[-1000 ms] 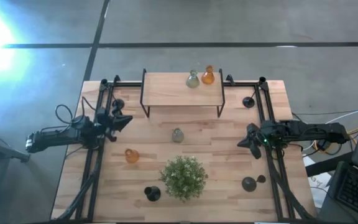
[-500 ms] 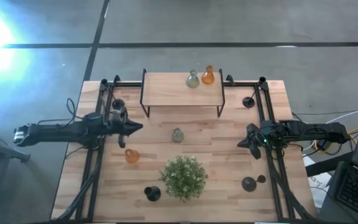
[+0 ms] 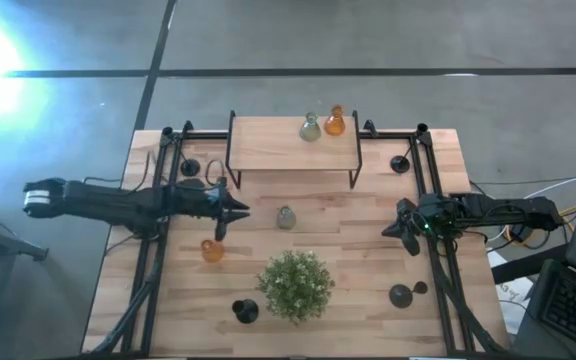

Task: Pick & Place candle stick holders
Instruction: Put the green glass candle holder on the shelf aligned with the other glass candle holder

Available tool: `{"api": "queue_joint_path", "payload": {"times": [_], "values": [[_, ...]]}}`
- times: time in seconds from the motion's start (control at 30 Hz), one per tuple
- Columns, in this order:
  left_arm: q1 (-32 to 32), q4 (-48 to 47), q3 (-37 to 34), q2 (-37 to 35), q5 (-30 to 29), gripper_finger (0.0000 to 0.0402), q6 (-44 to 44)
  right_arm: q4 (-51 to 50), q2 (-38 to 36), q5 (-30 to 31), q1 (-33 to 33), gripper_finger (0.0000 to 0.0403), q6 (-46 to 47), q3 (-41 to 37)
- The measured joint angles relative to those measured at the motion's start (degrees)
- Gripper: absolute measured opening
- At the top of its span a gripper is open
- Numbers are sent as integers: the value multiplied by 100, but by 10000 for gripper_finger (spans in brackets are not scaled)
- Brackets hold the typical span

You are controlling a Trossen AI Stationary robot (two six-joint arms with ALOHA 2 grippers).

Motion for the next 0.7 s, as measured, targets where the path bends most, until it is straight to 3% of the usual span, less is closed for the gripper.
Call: {"api": "queue_joint_path", "payload": {"times": [0.27,0.7], "values": [[0,72,428,976,-4,183,121,0,0,0,-1,8,2,0],[2,1077,784,2383,160,188,501,-57,9,739,0,8,-62,-2]]}}
